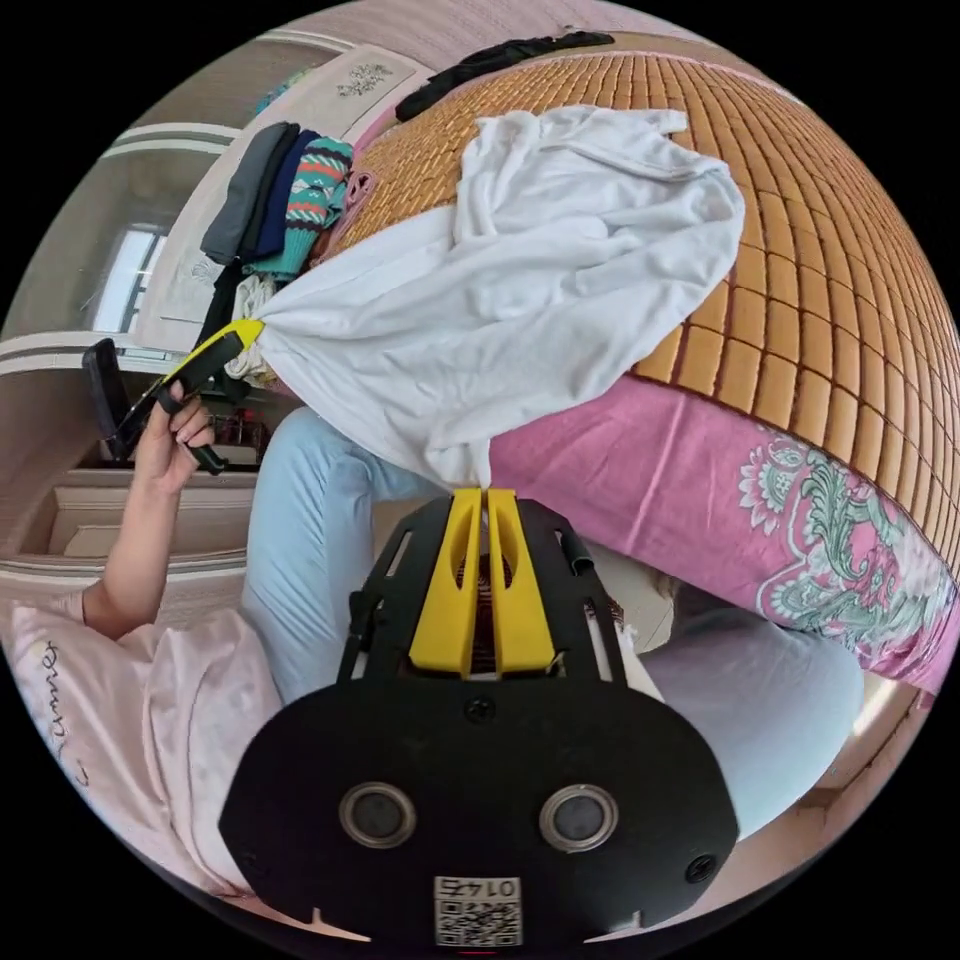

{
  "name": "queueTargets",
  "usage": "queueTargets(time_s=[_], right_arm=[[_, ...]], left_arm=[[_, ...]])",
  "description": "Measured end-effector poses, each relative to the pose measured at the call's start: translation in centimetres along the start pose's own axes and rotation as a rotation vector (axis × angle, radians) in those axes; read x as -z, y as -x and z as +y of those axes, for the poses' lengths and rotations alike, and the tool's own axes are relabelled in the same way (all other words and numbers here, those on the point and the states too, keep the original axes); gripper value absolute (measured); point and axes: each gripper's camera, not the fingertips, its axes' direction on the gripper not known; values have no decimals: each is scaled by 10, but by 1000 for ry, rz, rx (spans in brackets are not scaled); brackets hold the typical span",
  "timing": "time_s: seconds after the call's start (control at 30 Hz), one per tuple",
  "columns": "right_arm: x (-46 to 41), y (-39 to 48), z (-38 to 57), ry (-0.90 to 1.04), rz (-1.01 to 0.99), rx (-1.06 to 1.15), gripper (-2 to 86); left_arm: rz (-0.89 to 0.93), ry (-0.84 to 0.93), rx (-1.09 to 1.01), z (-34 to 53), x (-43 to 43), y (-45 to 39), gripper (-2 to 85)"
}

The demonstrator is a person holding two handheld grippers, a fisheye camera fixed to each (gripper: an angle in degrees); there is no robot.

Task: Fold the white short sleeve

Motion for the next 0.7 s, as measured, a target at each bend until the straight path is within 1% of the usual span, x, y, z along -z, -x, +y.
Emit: queueTargets(time_s=[0.07,0.1,0.13,0.17,0.2,0.27,0.3,0.37,0.43,0.53,0.6,0.7], right_arm=[[53,-10,26,-139,-67,-17,2],[68,-14,35,-184,-82,-24,2],[100,-22,54,-281,-88,-47,2],[132,-34,77,-382,-57,-96,2],[147,-41,89,-434,-33,-134,2],[187,-75,137,-588,60,-318,2],[191,-85,146,-591,77,-373,2],[193,-116,176,-568,76,-522,2],[191,-124,192,-573,58,-566,3],[186,-124,206,-540,73,-593,3],[184,-121,212,-523,63,-591,3],[186,-112,221,-517,64,-585,3]], left_arm=[[27,-35,-26,-4,7,-4,-8],[60,-70,-46,-9,11,-8,-7],[111,-116,-62,-15,16,-15,-3],[138,-139,-70,-19,18,-19,-1],[176,-179,-81,-26,21,-29,6],[189,-222,-69,-33,23,-42,15],[202,-232,-59,-35,21,-45,20],[227,-184,-52,-32,8,-47,32],[211,-24,-58,-21,-17,-49,46],[183,100,-53,2,-39,-51,55],[179,152,-57,11,-48,-55,67],[158,162,-117,10,-53,-72,86]])
